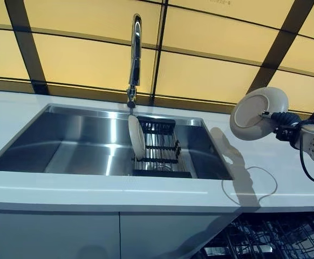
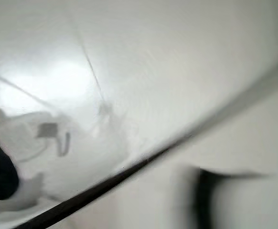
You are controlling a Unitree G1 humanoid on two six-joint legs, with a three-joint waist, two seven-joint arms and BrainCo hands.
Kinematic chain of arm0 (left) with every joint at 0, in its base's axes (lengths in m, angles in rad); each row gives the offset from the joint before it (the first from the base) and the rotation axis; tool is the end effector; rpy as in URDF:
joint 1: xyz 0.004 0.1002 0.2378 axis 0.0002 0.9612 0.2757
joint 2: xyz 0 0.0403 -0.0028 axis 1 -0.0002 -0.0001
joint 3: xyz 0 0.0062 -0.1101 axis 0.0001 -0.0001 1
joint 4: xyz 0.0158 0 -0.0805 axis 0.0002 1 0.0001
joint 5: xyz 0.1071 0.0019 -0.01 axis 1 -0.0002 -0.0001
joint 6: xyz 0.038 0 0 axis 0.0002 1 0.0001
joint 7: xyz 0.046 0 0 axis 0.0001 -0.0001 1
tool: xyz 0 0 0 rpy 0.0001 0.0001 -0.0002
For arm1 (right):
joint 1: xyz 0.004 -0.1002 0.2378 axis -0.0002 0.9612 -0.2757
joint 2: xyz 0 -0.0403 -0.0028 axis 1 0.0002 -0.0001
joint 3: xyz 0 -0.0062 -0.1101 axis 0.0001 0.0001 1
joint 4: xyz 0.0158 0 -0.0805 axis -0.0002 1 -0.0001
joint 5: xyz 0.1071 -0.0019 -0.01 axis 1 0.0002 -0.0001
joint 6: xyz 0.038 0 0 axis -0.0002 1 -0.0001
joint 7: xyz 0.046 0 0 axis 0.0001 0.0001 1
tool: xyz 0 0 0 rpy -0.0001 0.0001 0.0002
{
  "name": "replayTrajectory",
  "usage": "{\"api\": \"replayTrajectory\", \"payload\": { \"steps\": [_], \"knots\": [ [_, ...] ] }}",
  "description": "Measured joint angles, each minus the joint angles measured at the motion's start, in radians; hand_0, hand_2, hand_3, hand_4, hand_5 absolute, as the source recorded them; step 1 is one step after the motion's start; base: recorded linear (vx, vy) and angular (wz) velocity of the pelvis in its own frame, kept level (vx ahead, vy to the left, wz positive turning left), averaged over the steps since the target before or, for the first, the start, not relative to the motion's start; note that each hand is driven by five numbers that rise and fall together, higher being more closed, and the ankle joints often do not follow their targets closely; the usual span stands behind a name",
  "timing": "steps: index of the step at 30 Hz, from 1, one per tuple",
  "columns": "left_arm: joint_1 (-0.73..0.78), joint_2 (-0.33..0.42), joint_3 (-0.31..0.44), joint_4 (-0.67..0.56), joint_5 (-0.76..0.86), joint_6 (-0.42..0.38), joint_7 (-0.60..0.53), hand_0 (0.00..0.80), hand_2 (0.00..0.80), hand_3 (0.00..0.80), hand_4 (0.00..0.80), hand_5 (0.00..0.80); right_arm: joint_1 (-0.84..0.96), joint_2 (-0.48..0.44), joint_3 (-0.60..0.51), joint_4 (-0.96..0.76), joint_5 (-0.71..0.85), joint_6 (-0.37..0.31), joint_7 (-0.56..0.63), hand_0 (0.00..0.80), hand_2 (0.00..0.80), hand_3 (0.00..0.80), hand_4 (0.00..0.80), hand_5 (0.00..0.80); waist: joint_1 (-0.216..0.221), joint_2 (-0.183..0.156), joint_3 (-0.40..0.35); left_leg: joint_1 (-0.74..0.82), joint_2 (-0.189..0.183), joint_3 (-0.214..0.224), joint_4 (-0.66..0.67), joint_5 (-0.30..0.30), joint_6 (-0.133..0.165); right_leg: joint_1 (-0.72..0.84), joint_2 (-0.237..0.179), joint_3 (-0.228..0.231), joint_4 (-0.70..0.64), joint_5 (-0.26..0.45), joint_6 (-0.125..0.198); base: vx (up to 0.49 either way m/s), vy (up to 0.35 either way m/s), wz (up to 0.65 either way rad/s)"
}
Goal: Take plates into dishwasher
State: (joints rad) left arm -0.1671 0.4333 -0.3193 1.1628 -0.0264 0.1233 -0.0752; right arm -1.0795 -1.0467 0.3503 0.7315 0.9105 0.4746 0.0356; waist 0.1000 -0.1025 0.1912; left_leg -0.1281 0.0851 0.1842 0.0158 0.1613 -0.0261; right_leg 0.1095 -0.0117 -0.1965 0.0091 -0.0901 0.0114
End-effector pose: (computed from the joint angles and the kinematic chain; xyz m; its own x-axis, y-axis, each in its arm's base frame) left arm 0.1406 0.2770 -0.0924 0.4010 0.2388 -0.8844 0.2952 0.8802 0.3715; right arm 0.3199 -0.3273 0.2752 0.9760 -0.1958 -0.0955 0.1902 0.9796 -0.0644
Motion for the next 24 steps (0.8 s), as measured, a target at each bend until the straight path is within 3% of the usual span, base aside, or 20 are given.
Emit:
{"api": "replayTrajectory", "payload": {
  "steps": [1, 2, 3, 4, 5, 6, 7, 8, 10, 12, 16, 18, 24],
  "knots": [
    [0.004, 0.0, 0.003, 0.001, 0.0, 0.002, -0.004, 0.0, 0.0, 0.0, 0.0, 0.0, -0.002, -0.002, 0.007, 0.001, -0.005, 0.001, 0.001, 0.8, 0.8, 0.8, 0.8, 0.8, -0.001, 0.003, 0.002, 0.002, 0.002, -0.005, 0.0, 0.005, -0.005, 0.001, 0.004, 0.0, 0.003, 0.001, -0.004, -0.293, 0.027, -0.01],
    [0.005, -0.001, 0.024, -0.003, 0.0, 0.01, -0.015, 0.0, 0.0, 0.0, 0.0, 0.0, -0.006, -0.033, 0.038, 0.001, -0.023, 0.008, 0.002, 0.8, 0.8, 0.8, 0.8, 0.8, -0.002, -0.003, 0.007, -0.006, 0.001, -0.045, -0.006, 0.051, -0.075, -0.018, -0.004, -0.003, 0.025, -0.004, -0.018, -0.275, 0.086, 0.05],
    [-0.001, -0.002, 0.025, 0.001, 0.0, 0.012, -0.019, 0.0, 0.0, 0.0, 0.0, 0.0, -0.016, -0.041, 0.04, 0.021, -0.026, 0.01, 0.002, 0.8, 0.8, 0.8, 0.8, 0.8, -0.01, -0.025, 0.021, -0.026, -0.016, -0.083, 0.065, 0.041, -0.108, -0.018, -0.031, -0.012, 0.023, 0.004, -0.028, -0.234, 0.134, 0.02],
    [0.002, -0.004, 0.027, 0.001, 0.0, 0.014, -0.02, 0.0, 0.0, 0.0, 0.0, 0.0, -0.022, -0.043, 0.042, 0.037, -0.026, 0.013, 0.003, 0.8, 0.8, 0.8, 0.8, 0.8, -0.014, -0.059, 0.036, -0.061, -0.043, -0.107, 0.255, -0.06, -0.082, -0.015, -0.069, -0.018, 0.026, 0.01, -0.026, -0.184, 0.219, -0.2],
    [0.019, -0.017, 0.027, 0.001, 0.0, 0.017, -0.024, 0.0, 0.0, 0.0, 0.0, 0.0, -0.029, -0.055, 0.042, 0.033, -0.025, 0.021, 0.006, 0.8, 0.8, 0.8, 0.8, 0.8, -0.022, -0.076, 0.032, -0.07, -0.075, -0.118, 0.442, -0.148, -0.076, -0.014, -0.1, -0.018, 0.023, 0.019, -0.018, -0.09, 0.227, -0.25],
    [0.024, -0.035, 0.027, 0.004, 0.001, 0.018, -0.025, 0.0, 0.0, 0.0, 0.0, 0.0, -0.043, -0.073, 0.04, 0.03, -0.026, 0.021, 0.01, 0.8, 0.8, 0.8, 0.8, 0.8, -0.041, -0.064, 0.03, -0.056, -0.087, -0.145, 0.489, -0.184, -0.079, -0.008, -0.1, -0.017, 0.022, 0.022, -0.011, -0.083, 0.211, -0.17],
    [0.027, -0.044, 0.027, 0.005, 0.002, 0.018, -0.025, 0.0, 0.0, 0.0, 0.0, 0.0, -0.045, -0.082, 0.038, 0.028, -0.026, 0.021, 0.01, 0.8, 0.8, 0.8, 0.8, 0.8, -0.049, -0.055, 0.025, -0.032, -0.089, -0.158, 0.474, -0.189, -0.082, -0.009, -0.096, -0.02, 0.023, 0.023, -0.01, -0.032, 0.144, 0.11],
    [0.033, -0.048, 0.019, -0.007, 0.003, 0.017, -0.03, 0.0, 0.0, 0.0, 0.0, 0.0, -0.045, -0.099, 0.032, 0.032, -0.039, 0.028, 0.01, 0.8, 0.8, 0.8, 0.8, 0.8, -0.095, -0.034, 0.015, 0.086, -0.082, -0.16, 0.258, -0.213, -0.07, -0.013, -0.085, -0.022, 0.029, 0.025, -0.006, -0.147, 0.126, 0.13],
    [0.004, -0.047, 0.017, -0.002, 0.004, 0.021, -0.033, 0.0, 0.0, 0.0, 0.0, 0.0, -0.022, -0.108, -0.009, 0.024, -0.041, 0.036, 0.002, 0.8, 0.8, 0.8, 0.8, 0.8, -0.135, -0.018, 0.01, 0.149, -0.06, -0.164, 0.097, -0.214, -0.052, -0.038, -0.059, -0.022, 0.037, 0.029, 0.0, -0.268, 0.12, 0.09],
    [-0.034, -0.049, 0.004, 0.0, 0.003, 0.026, -0.031, 0.0, 0.0, 0.0, 0.0, 0.0, 0.045, -0.106, -0.087, -0.004, -0.044, 0.032, -0.021, 0.8, 0.8, 0.8, 0.8, 0.8, -0.14, -0.014, 0.009, 0.154, -0.053, -0.165, 0.059, -0.219, -0.029, -0.07, -0.049, -0.018, 0.059, 0.033, 0.007, -0.173, 0.047, -0.01],
    [-0.051, -0.053, -0.004, 0.001, 0.0, 0.029, -0.024, 0.0, 0.0, 0.0, 0.0, 0.0, 0.073, -0.097, -0.1, -0.017, -0.044, 0.028, -0.026, 0.8, 0.8, 0.8, 0.8, 0.8, -0.137, -0.01, 0.005, 0.156, -0.072, -0.157, 0.042, -0.204, -0.002, -0.08, -0.063, 0.0, 0.056, 0.053, 0.024, -0.084, 0.039, -0.06],
    [-0.032, -0.053, -0.005, 0.012, -0.001, 0.035, -0.017, 0.0, 0.0, 0.0, 0.0, 0.0, 0.076, -0.098, -0.101, -0.017, -0.045, 0.021, -0.025, 0.8, 0.8, 0.8, 0.8, 0.8, -0.137, 0.009, -0.006, 0.169, -0.09, -0.145, 0.018, -0.187, 0.012, -0.079, -0.073, 0.032, 0.04, 0.075, 0.037, -0.14, 0.127, -0.1],
    [0.03, -0.055, -0.004, 0.023, -0.009, 0.038, -0.005, 0.0, 0.0, 0.0, 0.0, 0.0, 0.076, -0.103, -0.099, -0.009, -0.115, 0.02, 0.02, 0.8, 0.8, 0.8, 0.8, 0.8, -0.133, 0.024, -0.037, 0.171, -0.097, -0.12, -0.017, -0.165, 0.022, -0.079, -0.074, 0.065, -0.017, 0.123, 0.043, -0.058, 0.069, -0.13]
  ]
}}
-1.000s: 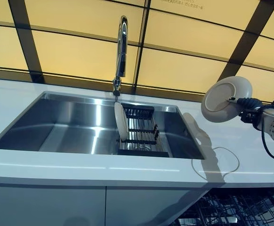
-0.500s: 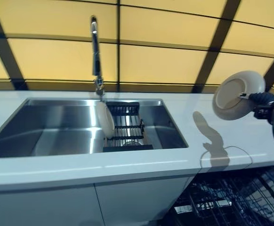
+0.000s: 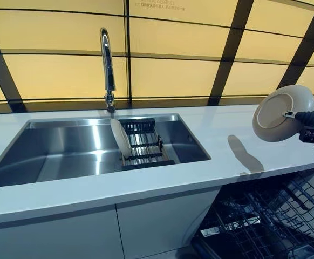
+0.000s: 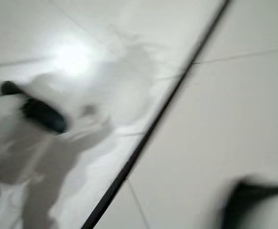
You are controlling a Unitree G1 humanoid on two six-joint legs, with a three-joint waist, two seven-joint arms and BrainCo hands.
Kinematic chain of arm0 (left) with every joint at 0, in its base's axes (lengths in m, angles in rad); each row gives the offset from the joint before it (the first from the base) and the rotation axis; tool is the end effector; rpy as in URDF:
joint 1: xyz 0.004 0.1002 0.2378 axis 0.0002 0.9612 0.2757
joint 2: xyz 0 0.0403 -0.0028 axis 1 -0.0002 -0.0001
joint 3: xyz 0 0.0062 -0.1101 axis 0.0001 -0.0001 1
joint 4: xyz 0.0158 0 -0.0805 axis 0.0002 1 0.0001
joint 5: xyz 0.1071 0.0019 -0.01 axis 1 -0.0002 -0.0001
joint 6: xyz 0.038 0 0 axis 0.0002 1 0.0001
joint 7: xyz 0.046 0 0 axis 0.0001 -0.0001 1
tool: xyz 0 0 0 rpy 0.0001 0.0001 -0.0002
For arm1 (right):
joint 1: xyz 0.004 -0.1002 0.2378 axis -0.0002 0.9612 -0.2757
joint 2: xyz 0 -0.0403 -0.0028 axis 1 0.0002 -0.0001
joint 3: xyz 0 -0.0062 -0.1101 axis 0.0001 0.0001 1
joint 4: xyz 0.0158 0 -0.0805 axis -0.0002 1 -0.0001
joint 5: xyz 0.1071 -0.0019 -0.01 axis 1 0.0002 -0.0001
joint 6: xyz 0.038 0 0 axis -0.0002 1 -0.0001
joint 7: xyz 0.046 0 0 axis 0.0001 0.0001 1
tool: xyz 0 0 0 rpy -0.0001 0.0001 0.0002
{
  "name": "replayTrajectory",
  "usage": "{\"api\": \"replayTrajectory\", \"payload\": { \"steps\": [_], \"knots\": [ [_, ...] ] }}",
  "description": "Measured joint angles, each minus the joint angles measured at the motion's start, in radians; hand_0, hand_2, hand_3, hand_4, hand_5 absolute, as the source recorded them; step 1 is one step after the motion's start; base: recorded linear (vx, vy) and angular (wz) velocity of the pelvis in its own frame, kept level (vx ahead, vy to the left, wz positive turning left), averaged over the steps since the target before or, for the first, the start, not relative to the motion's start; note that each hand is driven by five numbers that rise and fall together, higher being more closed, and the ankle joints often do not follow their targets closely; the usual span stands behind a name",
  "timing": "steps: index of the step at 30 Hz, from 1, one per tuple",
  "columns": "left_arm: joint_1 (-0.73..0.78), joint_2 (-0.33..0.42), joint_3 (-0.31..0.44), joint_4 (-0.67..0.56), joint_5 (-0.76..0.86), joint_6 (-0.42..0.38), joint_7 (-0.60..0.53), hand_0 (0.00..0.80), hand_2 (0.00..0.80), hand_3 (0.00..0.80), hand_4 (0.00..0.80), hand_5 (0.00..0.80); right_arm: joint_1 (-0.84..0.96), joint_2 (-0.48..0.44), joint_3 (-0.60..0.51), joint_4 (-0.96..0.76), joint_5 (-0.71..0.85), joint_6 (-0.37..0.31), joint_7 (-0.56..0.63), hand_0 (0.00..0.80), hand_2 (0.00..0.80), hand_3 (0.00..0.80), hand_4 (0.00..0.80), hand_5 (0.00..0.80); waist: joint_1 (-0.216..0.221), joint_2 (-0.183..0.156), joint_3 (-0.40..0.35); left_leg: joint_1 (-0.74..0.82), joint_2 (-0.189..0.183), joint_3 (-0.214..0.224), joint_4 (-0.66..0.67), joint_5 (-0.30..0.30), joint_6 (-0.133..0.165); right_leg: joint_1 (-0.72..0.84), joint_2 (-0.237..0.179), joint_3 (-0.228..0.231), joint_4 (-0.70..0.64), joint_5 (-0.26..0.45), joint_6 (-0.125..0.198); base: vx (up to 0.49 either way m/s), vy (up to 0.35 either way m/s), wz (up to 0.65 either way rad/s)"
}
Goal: Take plates into dishwasher
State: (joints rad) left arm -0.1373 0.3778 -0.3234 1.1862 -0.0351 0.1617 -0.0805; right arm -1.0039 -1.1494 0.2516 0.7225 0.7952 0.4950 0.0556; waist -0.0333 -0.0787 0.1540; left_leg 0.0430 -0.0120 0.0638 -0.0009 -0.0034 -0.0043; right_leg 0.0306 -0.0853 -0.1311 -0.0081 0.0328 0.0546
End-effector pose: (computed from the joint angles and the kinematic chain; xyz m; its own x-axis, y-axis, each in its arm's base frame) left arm 0.1244 0.2610 -0.1054 0.3167 0.2071 -0.9257 0.2996 0.9041 0.3047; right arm 0.2933 -0.3632 0.2827 0.9377 -0.3373 -0.0839 0.3219 0.9338 -0.1562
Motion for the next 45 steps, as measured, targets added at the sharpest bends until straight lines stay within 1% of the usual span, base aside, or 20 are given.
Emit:
{"api": "replayTrajectory", "payload": {
  "steps": [4, 8, 12, 14, 15, 16, 17, 19, 20, 21, 22, 23, 24, 25, 29, 31, 33, 34, 39, 45],
  "knots": [
    [0.019, -0.005, 0.0, 0.0, 0.001, -0.001, -0.001, 0.0, 0.0, 0.0, 0.0, 0.0, 0.0, -0.008, 0.003, 0.003, -0.041, 0.005, 0.035, 0.8, 0.8, 0.8, 0.8, 0.8, 0.0, -0.007, -0.015, 0.009, -0.002, 0.016, -0.014, 0.007, 0.002, 0.003, 0.002, 0.019, -0.024, 0.019, 0.002, -0.049, 0.036, -0.19],
    [0.018, -0.002, -0.001, -0.002, 0.009, -0.006, -0.011, 0.0, 0.0, 0.0, 0.0, 0.0, 0.055, -0.028, -0.012, 0.002, -0.071, 0.014, 0.074, 0.8, 0.8, 0.8, 0.8, 0.8, -0.004, -0.027, -0.024, 0.025, -0.008, 0.019, -0.035, 0.011, 0.006, -0.009, 0.001, 0.043, -0.019, 0.031, 0.011, -0.091, 0.009, -0.21],
    [0.025, 0.0, 0.0, -0.001, 0.023, -0.003, -0.016, 0.0, 0.0, 0.0, 0.0, 0.0, 0.133, -0.03, -0.051, 0.001, -0.079, 0.015, 0.085, 0.8, 0.8, 0.8, 0.8, 0.8, -0.006, -0.03, -0.023, 0.033, -0.01, 0.04, -0.061, 0.019, 0.018, -0.034, -0.002, 0.045, -0.017, 0.059, 0.034, -0.078, -0.02, -0.3],
    [0.025, 0.012, 0.0, -0.002, 0.022, 0.0, -0.016, 0.0, 0.0, 0.0, 0.0, 0.0, 0.18, -0.03, -0.084, -0.002, -0.08, 0.02, 0.089, 0.8, 0.8, 0.8, 0.8, 0.8, -0.008, -0.022, -0.017, 0.032, -0.008, 0.049, -0.069, 0.024, 0.027, -0.053, 0.002, 0.043, -0.018, 0.094, 0.059, -0.116, -0.062, -0.42],
    [0.028, 0.023, 0.002, -0.004, 0.022, 0.001, -0.015, 0.0, 0.0, 0.0, 0.0, 0.0, 0.197, -0.03, -0.095, -0.002, -0.084, 0.02, 0.093, 0.8, 0.8, 0.8, 0.8, 0.8, -0.006, -0.012, -0.011, 0.032, 0.004, 0.073, -0.079, 0.029, 0.038, -0.065, 0.013, 0.04, -0.027, 0.129, 0.086, -0.098, -0.093, -0.5],
    [0.031, 0.032, 0.004, -0.006, 0.022, 0.001, -0.015, 0.0, 0.0, 0.0, 0.0, 0.0, 0.2, -0.03, -0.096, -0.002, -0.09, 0.021, 0.098, 0.8, 0.8, 0.8, 0.8, 0.8, -0.004, -0.004, -0.001, 0.032, 0.012, 0.075, -0.086, 0.028, 0.038, -0.073, 0.016, 0.037, -0.026, 0.146, 0.104, -0.077, -0.141, -0.36],
    [0.037, 0.037, 0.012, -0.003, 0.022, 0.003, -0.015, 0.0, 0.0, 0.0, 0.0, 0.0, 0.221, -0.039, -0.11, -0.001, -0.103, 0.023, 0.112, 0.8, 0.8, 0.8, 0.8, 0.8, -0.008, 0.006, 0.012, 0.03, 0.028, 0.088, -0.088, 0.037, 0.045, -0.083, 0.013, 0.03, 0.023, 0.098, 0.091, -0.097, -0.216, -0.2],
    [0.047, 0.037, 0.033, -0.007, 0.022, -0.001, -0.015, 0.0, 0.0, 0.0, 0.0, 0.0, 0.254, -0.05, -0.142, -0.003, -0.13, 0.022, 0.146, 0.8, 0.8, 0.8, 0.8, 0.8, 0.001, 0.032, 0.015, 0.024, 0.055, 0.099, -0.089, 0.038, 0.035, -0.083, 0.008, 0.009, 0.112, 0.037, 0.082, -0.062, -0.229, -0.15],
    [0.056, 0.044, 0.033, -0.006, 0.022, 0.0, -0.014, 0.0, 0.0, 0.0, 0.0, 0.0, 0.271, -0.052, -0.165, -0.004, -0.145, 0.017, 0.169, 0.8, 0.8, 0.8, 0.8, 0.8, -0.002, 0.024, 0.006, 0.017, 0.054, 0.099, -0.083, 0.039, 0.028, -0.074, -0.01, 0.003, 0.1, 0.019, 0.083, -0.062, -0.207, -0.17],
    [0.059, 0.05, 0.034, -0.002, 0.022, 0.001, -0.014, 0.0, 0.0, 0.0, 0.0, 0.0, 0.273, -0.055, -0.168, -0.002, -0.149, 0.016, 0.18, 0.8, 0.8, 0.8, 0.8, 0.8, 0.001, 0.011, 0.002, 0.008, 0.045, 0.099, -0.083, 0.039, 0.024, -0.058, -0.022, 0.003, 0.068, 0.022, 0.087, -0.042, -0.134, -0.11],
    [0.061, 0.063, 0.035, 0.005, 0.022, 0.002, -0.014, 0.0, 0.0, 0.0, 0.0, 0.0, 0.273, -0.055, -0.17, -0.003, -0.157, 0.011, 0.191, 0.8, 0.8, 0.8, 0.8, 0.8, 0.0, -0.021, -0.008, -0.005, 0.023, 0.099, -0.083, 0.045, 0.014, -0.026, -0.043, 0.013, 0.0, 0.013, 0.085, -0.055, -0.105, -0.04],
    [0.06, 0.065, 0.045, 0.008, 0.022, 0.004, -0.014, 0.0, 0.0, 0.0, 0.0, 0.0, 0.273, -0.055, -0.172, -0.004, -0.162, 0.005, 0.198, 0.8, 0.8, 0.8, 0.8, 0.8, 0.001, -0.032, -0.007, -0.008, 0.017, 0.099, -0.083, 0.049, 0.004, -0.009, -0.045, 0.009, -0.036, 0.006, 0.06, -0.046, -0.077, 0.01],
    [0.061, 0.06, 0.055, 0.009, 0.022, 0.004, -0.015, 0.0, 0.0, 0.0, 0.0, 0.0, 0.273, -0.053, -0.172, -0.004, -0.166, -0.002, 0.202, 0.8, 0.8, 0.8, 0.8, 0.8, 0.003, -0.029, -0.006, -0.012, 0.023, 0.096, -0.083, 0.054, -0.006, 0.005, -0.035, 0.008, -0.068, 0.025, 0.034, -0.042, -0.162, -0.02],
    [0.064, 0.052, 0.07, 0.007, 0.021, 0.003, -0.016, 0.0, 0.0, 0.0, 0.0, 0.0, 0.275, -0.052, -0.164, -0.004, -0.18, -0.003, 0.214, 0.8, 0.8, 0.8, 0.8, 0.8, 0.015, -0.02, -0.007, -0.015, 0.036, 0.092, -0.083, 0.059, -0.017, 0.005, -0.013, 0.005, -0.076, 0.03, 0.028, 0.009, -0.191, -0.07],
    [0.067, 0.042, 0.07, -0.003, 0.022, 0.001, -0.018, 0.0, 0.0, 0.0, 0.0, 0.0, 0.312, -0.052, -0.164, -0.005, -0.267, -0.025, 0.294, 0.8, 0.8, 0.8, 0.8, 0.8, 0.019, -0.016, -0.006, -0.013, 0.06, 0.042, -0.083, 0.064, -0.041, 0.018, 0.011, -0.011, -0.077, 0.027, 0.024, 0.037, -0.132, 0.09],
    [0.071, 0.029, 0.07, -0.015, 0.022, -0.002, -0.019, 0.0, 0.0, 0.0, 0.0, 0.0, 0.333, -0.052, -0.163, -0.018, -0.335, -0.072, 0.359, 0.8, 0.8, 0.8, 0.8, 0.8, 0.022, -0.017, -0.005, -0.003, 0.056, 0.032, -0.083, 0.066, -0.042, 0.034, 0.009, -0.019, -0.077, 0.019, 0.013, 0.028, -0.051, 0.15],
    [0.076, 0.027, 0.07, -0.022, 0.022, -0.002, -0.02, 0.0, 0.0, 0.0, 0.0, 0.0, 0.346, -0.052, -0.162, -0.033, -0.357, -0.095, 0.381, 0.8, 0.8, 0.8, 0.8, 0.8, 0.022, -0.017, -0.006, 0.002, 0.056, 0.027, -0.084, 0.066, -0.042, 0.041, 0.008, -0.021, -0.077, 0.014, 0.008, 0.009, -0.058, 0.13],
    [0.082, 0.028, 0.07, -0.025, 0.023, -0.002, -0.02, 0.0, 0.0, 0.0, 0.0, 0.0, 0.353, -0.052, -0.162, -0.051, -0.388, -0.126, 0.395, 0.8, 0.8, 0.8, 0.8, 0.8, 0.022, -0.016, -0.005, -0.004, 0.057, 0.019, -0.084, 0.068, -0.043, 0.038, 0.008, -0.024, -0.078, 0.011, 0.01, 0.011, -0.083, 0.11],
    [0.107, 0.028, 0.069, -0.025, 0.023, -0.004, -0.021, 0.0, 0.0, 0.0, 0.0, 0.0, 0.381, -0.052, -0.16, -0.113, -0.499, -0.198, 0.457, 0.8, 0.8, 0.8, 0.8, 0.8, 0.024, -0.008, -0.005, -0.013, 0.057, 0.004, -0.083, 0.075, -0.044, 0.039, 0.01, -0.042, -0.077, 0.01, 0.01, 0.015, -0.095, 0.1],
    [0.113, 0.027, 0.07, -0.035, 0.023, -0.012, -0.021, 0.0, 0.0, 0.0, 0.0, 0.0, 0.449, -0.046, -0.16, -0.152, -0.58, -0.231, 0.536, 0.8, 0.8, 0.8, 0.8, 0.8, 0.026, 0.012, 0.003, -0.024, 0.05, -0.02, -0.082, 0.086, -0.043, 0.042, 0.006, -0.065, -0.077, 0.009, 0.008, -0.013, -0.053, 0.15]
  ]
}}
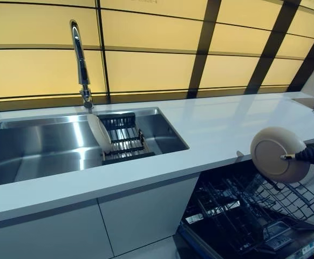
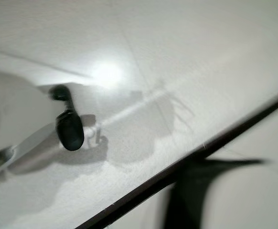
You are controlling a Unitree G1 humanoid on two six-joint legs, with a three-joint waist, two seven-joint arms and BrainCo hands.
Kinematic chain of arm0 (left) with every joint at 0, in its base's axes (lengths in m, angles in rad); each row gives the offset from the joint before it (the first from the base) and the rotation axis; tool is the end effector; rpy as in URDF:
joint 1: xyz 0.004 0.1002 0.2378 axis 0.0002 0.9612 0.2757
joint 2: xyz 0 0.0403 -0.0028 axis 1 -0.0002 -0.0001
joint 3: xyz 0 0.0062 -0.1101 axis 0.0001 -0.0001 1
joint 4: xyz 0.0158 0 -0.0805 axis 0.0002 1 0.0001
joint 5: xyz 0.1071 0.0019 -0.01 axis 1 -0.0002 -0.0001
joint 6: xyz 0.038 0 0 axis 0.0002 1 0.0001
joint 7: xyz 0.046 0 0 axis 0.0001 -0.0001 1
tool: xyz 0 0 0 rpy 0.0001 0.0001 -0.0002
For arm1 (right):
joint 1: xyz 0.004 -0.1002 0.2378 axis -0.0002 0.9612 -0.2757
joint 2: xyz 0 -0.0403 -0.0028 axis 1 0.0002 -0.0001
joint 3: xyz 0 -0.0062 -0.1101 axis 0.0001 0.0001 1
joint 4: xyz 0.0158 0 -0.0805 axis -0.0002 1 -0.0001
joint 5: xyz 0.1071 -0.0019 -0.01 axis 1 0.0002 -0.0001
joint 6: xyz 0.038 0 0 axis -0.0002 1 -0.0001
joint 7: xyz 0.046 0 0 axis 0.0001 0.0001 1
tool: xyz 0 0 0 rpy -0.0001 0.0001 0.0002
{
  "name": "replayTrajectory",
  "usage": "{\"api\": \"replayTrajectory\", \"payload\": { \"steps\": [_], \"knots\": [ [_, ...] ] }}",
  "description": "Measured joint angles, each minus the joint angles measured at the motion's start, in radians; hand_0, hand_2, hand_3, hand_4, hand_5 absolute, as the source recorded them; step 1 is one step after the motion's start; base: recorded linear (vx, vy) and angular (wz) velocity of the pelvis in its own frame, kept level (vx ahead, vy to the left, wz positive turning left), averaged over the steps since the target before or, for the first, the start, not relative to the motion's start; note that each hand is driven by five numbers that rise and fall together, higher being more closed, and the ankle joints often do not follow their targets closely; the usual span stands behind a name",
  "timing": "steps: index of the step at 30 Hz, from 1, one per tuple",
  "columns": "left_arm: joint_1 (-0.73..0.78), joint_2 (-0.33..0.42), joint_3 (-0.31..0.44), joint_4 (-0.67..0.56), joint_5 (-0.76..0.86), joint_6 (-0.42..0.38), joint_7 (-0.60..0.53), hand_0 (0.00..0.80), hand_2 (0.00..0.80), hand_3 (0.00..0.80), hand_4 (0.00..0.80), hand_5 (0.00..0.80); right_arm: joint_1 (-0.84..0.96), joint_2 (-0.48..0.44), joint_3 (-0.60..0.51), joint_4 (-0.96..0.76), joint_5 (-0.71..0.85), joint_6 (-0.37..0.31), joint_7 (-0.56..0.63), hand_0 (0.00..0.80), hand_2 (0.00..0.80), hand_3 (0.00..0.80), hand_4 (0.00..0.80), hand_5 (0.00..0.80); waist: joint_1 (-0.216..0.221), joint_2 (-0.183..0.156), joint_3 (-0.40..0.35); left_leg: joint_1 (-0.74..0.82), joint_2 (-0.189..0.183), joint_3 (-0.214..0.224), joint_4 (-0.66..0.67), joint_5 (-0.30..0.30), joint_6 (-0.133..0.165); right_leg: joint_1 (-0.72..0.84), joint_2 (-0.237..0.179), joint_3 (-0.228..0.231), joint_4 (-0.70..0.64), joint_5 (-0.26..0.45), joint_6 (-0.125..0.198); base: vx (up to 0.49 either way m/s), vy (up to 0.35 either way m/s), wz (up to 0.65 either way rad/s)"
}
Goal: Take plates into dishwasher
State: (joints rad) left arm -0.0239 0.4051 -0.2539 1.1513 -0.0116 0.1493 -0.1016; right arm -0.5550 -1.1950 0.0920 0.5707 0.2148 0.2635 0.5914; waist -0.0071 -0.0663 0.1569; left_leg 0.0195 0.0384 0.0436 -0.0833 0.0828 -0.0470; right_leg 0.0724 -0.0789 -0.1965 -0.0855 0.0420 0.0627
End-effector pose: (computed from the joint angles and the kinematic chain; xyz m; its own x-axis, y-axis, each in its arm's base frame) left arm 0.0892 0.2757 -0.1092 0.2553 0.2228 -0.9408 0.2655 0.9195 0.2898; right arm 0.2536 -0.3941 0.2249 0.9162 -0.1215 -0.3819 -0.1643 0.7552 -0.6346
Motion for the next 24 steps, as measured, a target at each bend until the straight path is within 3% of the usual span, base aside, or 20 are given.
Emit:
{"api": "replayTrajectory", "payload": {
  "steps": [3, 8, 17, 24],
  "knots": [
    [0.006, 0.0, 0.0, 0.0, 0.001, -0.005, 0.0, 0.0, 0.0, 0.0, 0.0, 0.0, 0.012, 0.005, 0.006, -0.011, -0.026, -0.004, 0.04, 0.8, 0.8, 0.8, 0.8, 0.8, -0.001, 0.02, 0.008, 0.0, -0.001, -0.007, 0.0, 0.001, 0.0, 0.004, -0.001, -0.006, 0.0, -0.001, -0.001, -0.01, -0.025, 0.08],
    [0.012, 0.0, 0.001, -0.007, 0.002, -0.008, -0.001, 0.0, 0.0, 0.0, 0.0, 0.0, 0.073, 0.006, 0.006, -0.018, -0.05, 0.0, 0.096, 0.8, 0.8, 0.8, 0.8, 0.8, -0.001, 0.025, 0.012, -0.01, 0.0, -0.02, 0.0, 0.004, -0.003, 0.001, 0.002, -0.017, 0.0, -0.003, -0.003, -0.02, -0.02, 0.07],
    [0.015, 0.001, 0.002, -0.026, 0.04, -0.01, -0.007, 0.0, 0.0, 0.0, 0.0, 0.0, 0.188, 0.019, -0.005, -0.044, -0.094, 0.02, 0.134, 0.8, 0.8, 0.8, 0.8, 0.8, -0.004, 0.017, 0.031, -0.012, 0.001, -0.022, 0.0, 0.005, -0.003, 0.0, 0.003, -0.018, 0.0, -0.005, 0.0, -0.001, -0.001, 0.0],
    [0.011, 0.006, 0.002, -0.034, 0.042, -0.017, -0.008, 0.0, 0.0, 0.0, 0.0, 0.0, 0.247, 0.097, -0.023, -0.053, -0.107, 0.028, 0.122, 0.8, 0.8, 0.8, 0.8, 0.8, -0.007, -0.004, 0.046, -0.013, 0.002, -0.017, -0.001, 0.005, -0.004, -0.004, 0.003, -0.014, 0.0, -0.005, 0.0, 0.0, 0.0, 0.0]
  ]
}}
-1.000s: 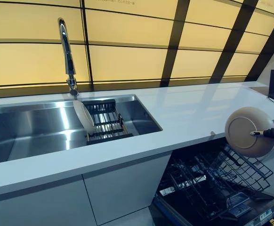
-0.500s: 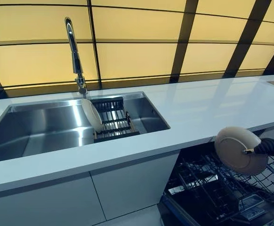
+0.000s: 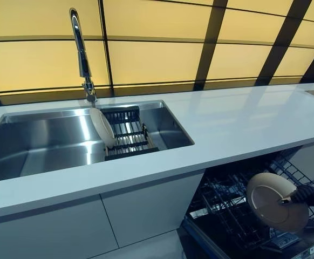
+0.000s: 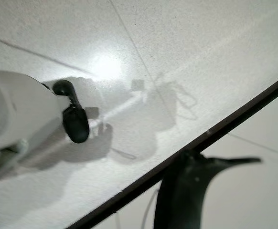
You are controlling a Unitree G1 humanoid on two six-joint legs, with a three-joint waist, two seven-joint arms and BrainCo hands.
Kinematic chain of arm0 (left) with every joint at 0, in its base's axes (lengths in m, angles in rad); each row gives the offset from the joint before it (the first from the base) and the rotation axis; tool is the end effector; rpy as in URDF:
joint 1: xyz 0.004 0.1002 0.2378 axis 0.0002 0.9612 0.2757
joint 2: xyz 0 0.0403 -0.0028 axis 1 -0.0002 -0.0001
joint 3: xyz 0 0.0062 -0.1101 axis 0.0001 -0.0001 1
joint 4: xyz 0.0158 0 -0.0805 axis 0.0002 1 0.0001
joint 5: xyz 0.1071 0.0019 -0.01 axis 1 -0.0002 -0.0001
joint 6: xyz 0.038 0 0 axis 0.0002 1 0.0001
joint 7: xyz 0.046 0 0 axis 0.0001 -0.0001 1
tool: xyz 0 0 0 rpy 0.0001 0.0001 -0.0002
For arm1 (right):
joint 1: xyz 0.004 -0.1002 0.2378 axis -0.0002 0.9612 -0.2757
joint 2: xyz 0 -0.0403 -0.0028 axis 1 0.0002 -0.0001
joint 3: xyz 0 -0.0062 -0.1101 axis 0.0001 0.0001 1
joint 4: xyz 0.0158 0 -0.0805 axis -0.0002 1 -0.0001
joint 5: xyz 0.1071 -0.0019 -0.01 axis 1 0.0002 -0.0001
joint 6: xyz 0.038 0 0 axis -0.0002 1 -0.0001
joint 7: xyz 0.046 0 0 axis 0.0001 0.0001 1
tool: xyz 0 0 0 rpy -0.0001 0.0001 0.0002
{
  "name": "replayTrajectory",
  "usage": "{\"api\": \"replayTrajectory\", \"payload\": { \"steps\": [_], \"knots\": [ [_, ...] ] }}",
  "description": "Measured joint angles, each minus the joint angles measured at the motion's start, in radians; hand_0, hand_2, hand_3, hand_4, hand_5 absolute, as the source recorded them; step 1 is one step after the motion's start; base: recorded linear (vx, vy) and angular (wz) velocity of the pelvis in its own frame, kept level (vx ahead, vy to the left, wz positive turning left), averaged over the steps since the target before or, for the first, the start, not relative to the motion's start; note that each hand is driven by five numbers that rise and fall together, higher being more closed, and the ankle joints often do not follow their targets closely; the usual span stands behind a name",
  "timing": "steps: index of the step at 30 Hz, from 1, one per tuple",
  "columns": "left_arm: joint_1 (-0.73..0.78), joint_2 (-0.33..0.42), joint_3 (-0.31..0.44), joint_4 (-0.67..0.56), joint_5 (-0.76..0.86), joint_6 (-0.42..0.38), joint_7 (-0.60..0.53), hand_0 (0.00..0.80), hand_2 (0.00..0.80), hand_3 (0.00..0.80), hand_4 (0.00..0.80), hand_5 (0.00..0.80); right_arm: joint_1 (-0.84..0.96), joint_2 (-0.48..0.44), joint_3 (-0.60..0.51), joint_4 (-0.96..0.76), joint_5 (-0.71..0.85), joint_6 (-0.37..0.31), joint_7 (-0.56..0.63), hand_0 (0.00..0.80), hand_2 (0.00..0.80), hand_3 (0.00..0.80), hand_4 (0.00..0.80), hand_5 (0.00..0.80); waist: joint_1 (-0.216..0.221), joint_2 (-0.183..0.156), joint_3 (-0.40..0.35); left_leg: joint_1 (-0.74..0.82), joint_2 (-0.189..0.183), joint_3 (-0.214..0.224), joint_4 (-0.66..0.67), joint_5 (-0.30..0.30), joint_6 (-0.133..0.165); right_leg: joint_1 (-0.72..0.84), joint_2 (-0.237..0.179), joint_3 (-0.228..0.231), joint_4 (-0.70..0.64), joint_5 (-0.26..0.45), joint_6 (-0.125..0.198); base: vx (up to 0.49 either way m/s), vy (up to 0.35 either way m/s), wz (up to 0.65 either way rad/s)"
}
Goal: Take plates into dishwasher
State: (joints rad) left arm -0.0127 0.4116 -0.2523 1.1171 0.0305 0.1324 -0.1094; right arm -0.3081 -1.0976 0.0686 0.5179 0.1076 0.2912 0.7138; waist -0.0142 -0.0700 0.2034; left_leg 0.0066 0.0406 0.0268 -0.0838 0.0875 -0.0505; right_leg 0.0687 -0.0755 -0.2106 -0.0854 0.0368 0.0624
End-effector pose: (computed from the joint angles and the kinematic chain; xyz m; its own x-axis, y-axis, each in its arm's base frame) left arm 0.0916 0.2760 -0.1074 0.2870 0.2125 -0.9341 0.3076 0.9030 0.3000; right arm 0.2328 -0.3921 0.1513 0.7434 -0.0539 -0.6667 -0.3972 0.7664 -0.5048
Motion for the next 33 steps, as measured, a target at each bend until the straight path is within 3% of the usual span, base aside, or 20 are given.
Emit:
{"api": "replayTrajectory", "payload": {
  "steps": [9, 19, 33],
  "knots": [
    [-0.009, 0.001, -0.001, -0.001, 0.0, -0.003, 0.0, 0.0, 0.0, 0.0, 0.0, 0.0, 0.0, 0.151, -0.001, -0.002, 0.031, 0.02, -0.091, 0.8, 0.8, 0.8, 0.8, 0.8, 0.004, 0.009, 0.03, -0.002, -0.001, 0.0, 0.0, 0.0, 0.0, -0.001, 0.0, 0.0, 0.0, 0.002, -0.003, 0.0, 0.0, 0.0],
    [-0.01, 0.0, -0.002, -0.003, -0.004, -0.009, 0.0, 0.0, 0.0, 0.0, 0.0, 0.0, -0.008, 0.176, 0.022, 0.002, 0.03, 0.022, -0.176, 0.8, 0.8, 0.8, 0.8, 0.8, 0.005, 0.023, 0.039, -0.002, -0.001, -0.002, 0.0, 0.001, -0.001, 0.0, 0.0, -0.003, 0.0, 0.002, -0.003, 0.0, 0.0, 0.0],
    [-0.012, -0.001, -0.001, -0.05, -0.094, -0.019, 0.003, 0.0, 0.0, 0.0, 0.0, 0.0, -0.096, 0.188, 0.109, 0.066, -0.085, 0.021, -0.226, 0.8, 0.8, 0.8, 0.8, 0.8, 0.015, 0.075, 0.069, -0.02, -0.003, -0.029, 0.0, 0.009, -0.002, -0.005, 0.0, -0.019, 0.0, 0.002, -0.005, -0.019, 0.001, 0.05]
  ]
}}
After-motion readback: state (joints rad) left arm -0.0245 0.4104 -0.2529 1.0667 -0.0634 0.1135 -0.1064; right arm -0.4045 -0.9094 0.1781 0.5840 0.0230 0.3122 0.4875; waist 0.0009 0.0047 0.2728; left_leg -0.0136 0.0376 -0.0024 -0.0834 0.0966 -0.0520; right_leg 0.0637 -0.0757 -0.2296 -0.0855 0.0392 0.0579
